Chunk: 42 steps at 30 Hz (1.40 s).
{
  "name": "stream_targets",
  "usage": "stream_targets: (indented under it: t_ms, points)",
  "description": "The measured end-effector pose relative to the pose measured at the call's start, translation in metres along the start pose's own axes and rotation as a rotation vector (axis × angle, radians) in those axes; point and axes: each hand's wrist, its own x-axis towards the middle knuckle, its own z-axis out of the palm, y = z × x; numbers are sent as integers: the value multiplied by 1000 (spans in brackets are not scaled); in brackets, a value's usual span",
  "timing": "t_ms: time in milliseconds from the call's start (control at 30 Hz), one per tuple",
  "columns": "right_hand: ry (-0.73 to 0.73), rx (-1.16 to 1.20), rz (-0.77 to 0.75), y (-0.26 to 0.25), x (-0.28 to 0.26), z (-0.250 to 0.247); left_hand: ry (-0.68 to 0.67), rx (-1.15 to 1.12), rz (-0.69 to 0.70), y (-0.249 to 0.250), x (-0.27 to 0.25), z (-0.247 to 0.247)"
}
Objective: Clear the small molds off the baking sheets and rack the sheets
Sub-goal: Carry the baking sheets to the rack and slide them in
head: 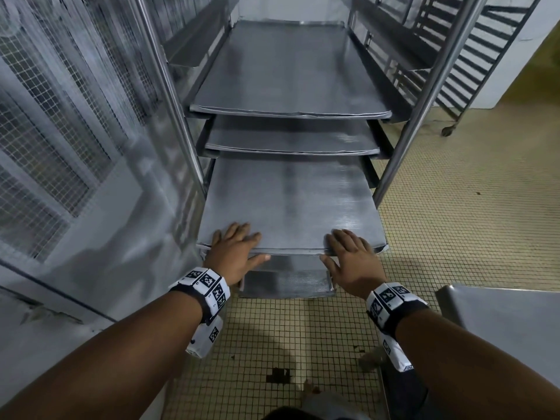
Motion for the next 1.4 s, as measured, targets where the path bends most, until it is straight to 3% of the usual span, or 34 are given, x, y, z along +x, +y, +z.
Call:
stream_targets:
  t_ms: [167, 333, 467, 567, 967, 1400]
  points:
    - [-44, 41, -31, 12, 37, -9, 8, 5, -16, 1, 33, -8]
    - [-120, 97, -156, 18, 84, -16, 14, -33, -63, 9, 66, -11]
    - [-110, 104, -182, 23, 106, -15, -35, 4, -114, 22, 83, -12]
    - [-110, 104, -183, 27, 117, -16, 7, 39, -130, 28, 88, -8]
    - [47, 149, -127, 35, 161, -8, 185, -2, -87, 4, 141, -5]
    - [184, 221, 5, 29, 227, -4, 273, 90, 4, -35, 217, -10]
